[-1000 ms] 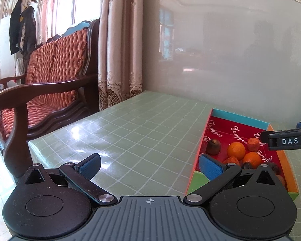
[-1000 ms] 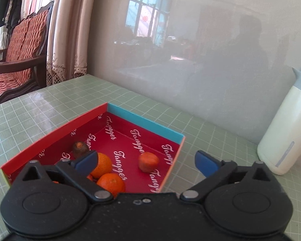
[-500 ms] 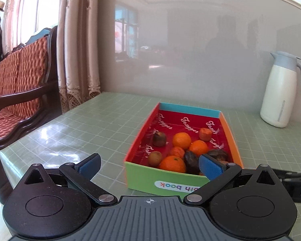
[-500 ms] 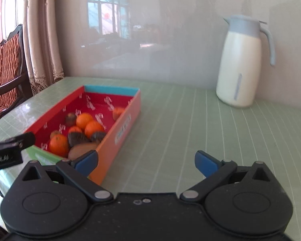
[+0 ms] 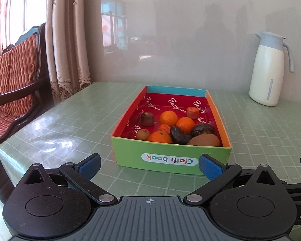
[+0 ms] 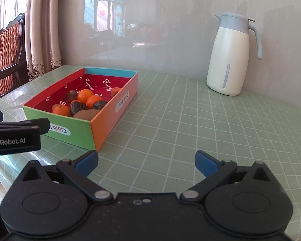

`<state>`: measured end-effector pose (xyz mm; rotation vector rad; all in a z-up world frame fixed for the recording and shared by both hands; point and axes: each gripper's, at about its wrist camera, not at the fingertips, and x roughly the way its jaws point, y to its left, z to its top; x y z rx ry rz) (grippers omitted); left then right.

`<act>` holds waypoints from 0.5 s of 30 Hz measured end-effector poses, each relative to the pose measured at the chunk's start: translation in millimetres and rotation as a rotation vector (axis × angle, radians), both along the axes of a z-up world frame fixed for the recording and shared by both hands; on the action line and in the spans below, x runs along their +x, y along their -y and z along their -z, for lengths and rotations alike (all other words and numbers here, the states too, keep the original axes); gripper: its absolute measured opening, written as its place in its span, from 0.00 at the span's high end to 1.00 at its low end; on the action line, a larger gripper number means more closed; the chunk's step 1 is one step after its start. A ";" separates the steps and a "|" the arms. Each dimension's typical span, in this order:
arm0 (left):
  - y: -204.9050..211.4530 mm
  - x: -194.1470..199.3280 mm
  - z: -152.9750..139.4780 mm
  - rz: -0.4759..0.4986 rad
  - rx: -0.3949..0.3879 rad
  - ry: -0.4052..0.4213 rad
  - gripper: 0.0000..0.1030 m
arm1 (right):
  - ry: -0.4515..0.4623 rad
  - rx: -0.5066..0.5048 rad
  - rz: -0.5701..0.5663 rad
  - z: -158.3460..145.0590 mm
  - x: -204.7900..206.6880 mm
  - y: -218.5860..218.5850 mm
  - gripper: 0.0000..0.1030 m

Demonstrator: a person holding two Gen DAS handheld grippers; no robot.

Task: Organize fruits

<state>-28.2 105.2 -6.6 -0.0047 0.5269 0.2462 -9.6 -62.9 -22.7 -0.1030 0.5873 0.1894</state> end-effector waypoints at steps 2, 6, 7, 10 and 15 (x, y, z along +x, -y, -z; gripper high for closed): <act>1.6 0.4 0.7 -0.001 -0.002 0.002 0.00 | 0.004 0.002 0.013 1.9 -0.1 1.9 0.00; 8.6 0.7 2.2 0.000 0.017 0.011 0.00 | 0.003 0.032 0.028 2.4 1.4 7.2 0.00; 10.4 0.7 2.5 0.005 0.020 0.011 0.00 | 0.003 0.037 0.032 2.3 1.6 7.8 0.00; 12.1 0.2 2.7 0.011 0.018 0.010 0.00 | 0.001 0.040 0.032 3.1 2.3 6.9 0.00; 9.8 -1.3 2.0 0.006 0.021 0.014 0.00 | 0.004 0.036 0.021 3.1 1.7 3.4 0.00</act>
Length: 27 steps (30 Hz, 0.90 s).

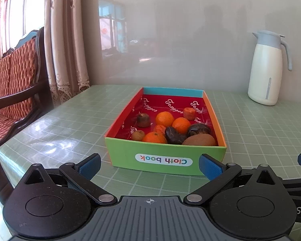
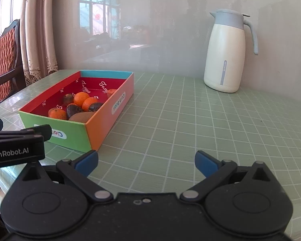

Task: Organize fruits

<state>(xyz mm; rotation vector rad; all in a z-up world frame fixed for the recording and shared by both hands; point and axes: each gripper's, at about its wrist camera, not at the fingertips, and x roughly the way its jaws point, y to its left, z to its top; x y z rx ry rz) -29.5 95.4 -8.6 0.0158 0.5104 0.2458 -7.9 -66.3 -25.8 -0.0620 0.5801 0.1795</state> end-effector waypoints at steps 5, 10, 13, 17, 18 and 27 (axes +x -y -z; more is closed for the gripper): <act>-3.6 -0.3 -0.1 -0.009 -0.010 0.003 0.00 | -0.002 -0.003 -0.006 0.3 0.2 -1.2 0.00; -4.3 -0.7 -0.3 -0.010 -0.009 0.006 0.00 | -0.004 -0.001 -0.011 0.4 0.4 -1.3 0.00; -4.7 -0.3 -0.1 -0.011 -0.007 0.007 0.00 | -0.006 -0.002 -0.014 0.6 0.1 -1.7 0.00; -6.0 -0.5 -0.1 -0.013 -0.011 0.009 0.00 | -0.006 -0.002 -0.019 0.8 0.0 -2.3 0.00; -6.2 -0.7 -0.1 -0.015 -0.011 0.010 0.00 | -0.006 -0.003 -0.019 0.8 0.0 -2.5 0.00; -6.4 -0.7 0.1 -0.015 -0.012 0.010 0.00 | -0.007 -0.003 -0.023 1.0 -0.1 -3.6 0.00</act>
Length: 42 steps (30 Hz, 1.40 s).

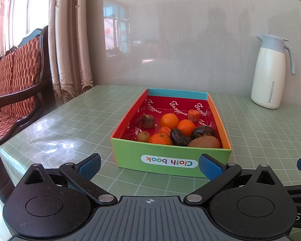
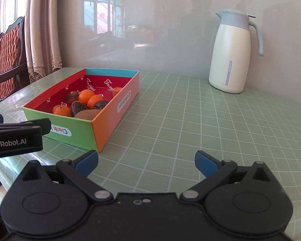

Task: Organize fruits

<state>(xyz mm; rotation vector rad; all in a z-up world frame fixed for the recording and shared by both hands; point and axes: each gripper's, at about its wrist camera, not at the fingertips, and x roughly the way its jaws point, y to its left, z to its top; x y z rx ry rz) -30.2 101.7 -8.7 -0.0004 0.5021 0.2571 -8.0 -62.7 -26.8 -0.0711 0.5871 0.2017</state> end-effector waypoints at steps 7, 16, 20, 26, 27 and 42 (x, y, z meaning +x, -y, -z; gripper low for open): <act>0.0 -0.2 0.1 0.000 0.001 0.000 0.00 | 0.000 0.001 -0.002 -0.1 -0.1 0.0 0.00; -0.9 -0.2 0.0 -0.001 0.003 0.002 0.00 | -0.001 0.001 -0.004 0.3 -0.8 -1.1 0.00; -1.7 -0.7 0.0 -0.004 0.004 0.004 0.00 | 0.000 0.000 -0.004 0.3 -0.8 -1.1 0.00; -3.0 -1.1 0.2 -0.003 0.006 0.002 0.00 | 0.000 0.000 -0.004 0.2 -1.0 -1.3 0.00; -2.1 -1.8 0.3 -0.002 0.006 0.001 0.00 | 0.000 0.000 -0.004 0.3 -1.0 -1.5 0.00; -0.7 -1.0 -0.4 0.016 0.009 -0.006 0.00 | 0.002 -0.002 -0.005 0.1 -1.6 -2.2 0.00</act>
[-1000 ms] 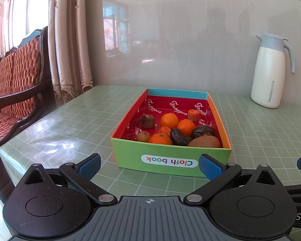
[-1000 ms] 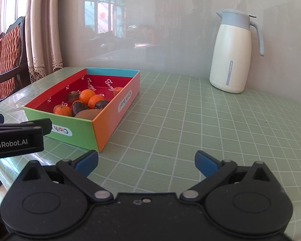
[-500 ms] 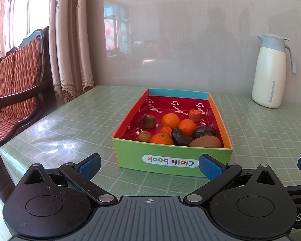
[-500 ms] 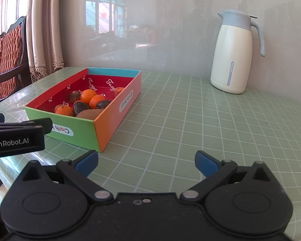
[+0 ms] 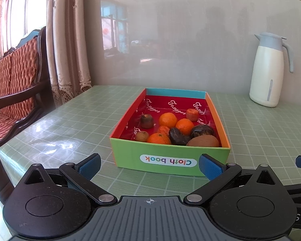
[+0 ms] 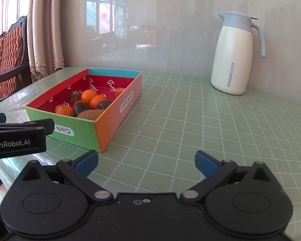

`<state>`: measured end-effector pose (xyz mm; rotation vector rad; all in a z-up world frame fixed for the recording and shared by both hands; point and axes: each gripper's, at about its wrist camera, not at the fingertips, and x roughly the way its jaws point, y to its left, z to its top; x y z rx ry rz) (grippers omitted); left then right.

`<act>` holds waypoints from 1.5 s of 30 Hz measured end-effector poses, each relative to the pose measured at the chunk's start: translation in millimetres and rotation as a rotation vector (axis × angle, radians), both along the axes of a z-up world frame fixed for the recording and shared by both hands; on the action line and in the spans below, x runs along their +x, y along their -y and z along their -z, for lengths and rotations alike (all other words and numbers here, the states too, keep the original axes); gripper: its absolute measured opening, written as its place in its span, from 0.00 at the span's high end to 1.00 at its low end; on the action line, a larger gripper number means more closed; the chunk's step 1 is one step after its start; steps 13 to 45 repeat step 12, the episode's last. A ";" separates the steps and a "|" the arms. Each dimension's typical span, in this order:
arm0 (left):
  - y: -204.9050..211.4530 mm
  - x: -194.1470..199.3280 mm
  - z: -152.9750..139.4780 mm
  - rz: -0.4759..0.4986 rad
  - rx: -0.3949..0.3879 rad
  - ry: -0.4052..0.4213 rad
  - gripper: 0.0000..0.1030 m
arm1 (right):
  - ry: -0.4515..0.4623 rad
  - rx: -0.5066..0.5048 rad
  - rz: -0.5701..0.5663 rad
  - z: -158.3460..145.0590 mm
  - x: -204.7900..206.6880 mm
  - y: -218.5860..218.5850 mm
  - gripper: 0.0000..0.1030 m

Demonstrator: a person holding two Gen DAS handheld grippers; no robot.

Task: Organize fruits

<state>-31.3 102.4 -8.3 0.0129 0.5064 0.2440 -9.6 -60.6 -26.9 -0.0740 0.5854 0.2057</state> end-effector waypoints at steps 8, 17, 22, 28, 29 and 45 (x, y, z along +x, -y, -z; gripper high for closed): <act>-2.2 -2.3 -1.7 0.026 -0.018 0.009 0.00 | 0.015 0.000 -0.010 -3.9 -2.3 -2.5 0.00; -1.3 -4.7 -3.1 0.022 0.003 0.031 0.00 | 0.024 0.003 -0.015 -5.7 -2.4 -2.7 0.00; -1.3 -4.7 -3.1 0.022 0.003 0.031 0.00 | 0.024 0.003 -0.015 -5.7 -2.4 -2.7 0.00; -1.3 -4.7 -3.1 0.022 0.003 0.031 0.00 | 0.024 0.003 -0.015 -5.7 -2.4 -2.7 0.00; -1.3 -4.7 -3.1 0.022 0.003 0.031 0.00 | 0.024 0.003 -0.015 -5.7 -2.4 -2.7 0.00; -1.3 -4.7 -3.1 0.022 0.003 0.031 0.00 | 0.024 0.003 -0.015 -5.7 -2.4 -2.7 0.00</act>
